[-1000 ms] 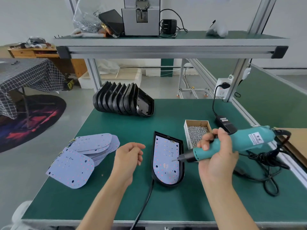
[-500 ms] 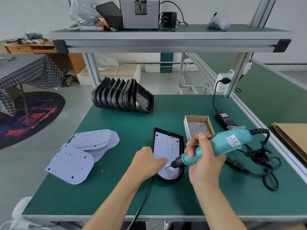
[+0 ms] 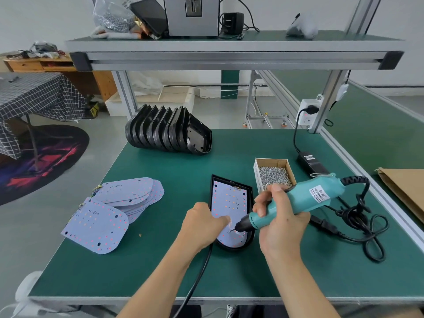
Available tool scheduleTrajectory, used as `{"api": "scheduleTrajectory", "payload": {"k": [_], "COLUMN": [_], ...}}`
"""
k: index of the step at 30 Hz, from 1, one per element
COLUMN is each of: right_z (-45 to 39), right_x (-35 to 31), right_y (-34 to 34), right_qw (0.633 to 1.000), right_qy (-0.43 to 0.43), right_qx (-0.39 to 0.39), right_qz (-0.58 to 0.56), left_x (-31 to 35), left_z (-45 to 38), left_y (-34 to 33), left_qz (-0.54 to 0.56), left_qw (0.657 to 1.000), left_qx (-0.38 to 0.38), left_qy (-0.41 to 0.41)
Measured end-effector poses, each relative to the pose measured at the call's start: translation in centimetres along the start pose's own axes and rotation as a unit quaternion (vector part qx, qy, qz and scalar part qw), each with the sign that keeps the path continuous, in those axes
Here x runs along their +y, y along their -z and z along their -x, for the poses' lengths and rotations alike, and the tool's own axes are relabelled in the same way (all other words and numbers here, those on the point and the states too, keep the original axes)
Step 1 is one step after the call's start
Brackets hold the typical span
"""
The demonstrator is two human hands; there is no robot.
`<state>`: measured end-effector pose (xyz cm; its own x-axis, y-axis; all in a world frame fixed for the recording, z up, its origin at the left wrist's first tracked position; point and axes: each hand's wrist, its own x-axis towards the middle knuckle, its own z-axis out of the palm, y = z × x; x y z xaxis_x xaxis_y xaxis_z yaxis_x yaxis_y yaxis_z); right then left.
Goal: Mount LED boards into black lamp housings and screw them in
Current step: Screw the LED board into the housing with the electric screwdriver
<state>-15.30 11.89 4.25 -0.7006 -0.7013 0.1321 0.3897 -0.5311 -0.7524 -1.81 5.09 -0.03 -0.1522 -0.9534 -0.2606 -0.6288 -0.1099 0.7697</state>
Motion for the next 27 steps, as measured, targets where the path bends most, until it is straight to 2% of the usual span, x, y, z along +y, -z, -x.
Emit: {"api": "scheduleTrajectory", "payload": {"k": [13, 19, 27], "right_z": [0.3, 0.7, 1.2], "right_x": [0.4, 0.3, 0.3], "right_y": [-0.2, -0.8, -0.9], "right_qw": [0.999, 0.997, 0.994], "right_qy": [0.011, 0.038, 0.052], "right_qx": [0.005, -0.033, -0.046], "right_qz": [0.032, 0.062, 0.086], "left_x": [-0.3, -0.3, -0.5], "left_z": [-0.1, -0.1, -0.3], "left_y": [-0.3, -0.4, -0.5], "left_qz": [-0.018, -0.036, -0.025], "left_qw": [1.000, 0.999, 0.999], "left_qx": [0.011, 0.030, 0.021], "left_qy": [0.004, 0.002, -0.002]}}
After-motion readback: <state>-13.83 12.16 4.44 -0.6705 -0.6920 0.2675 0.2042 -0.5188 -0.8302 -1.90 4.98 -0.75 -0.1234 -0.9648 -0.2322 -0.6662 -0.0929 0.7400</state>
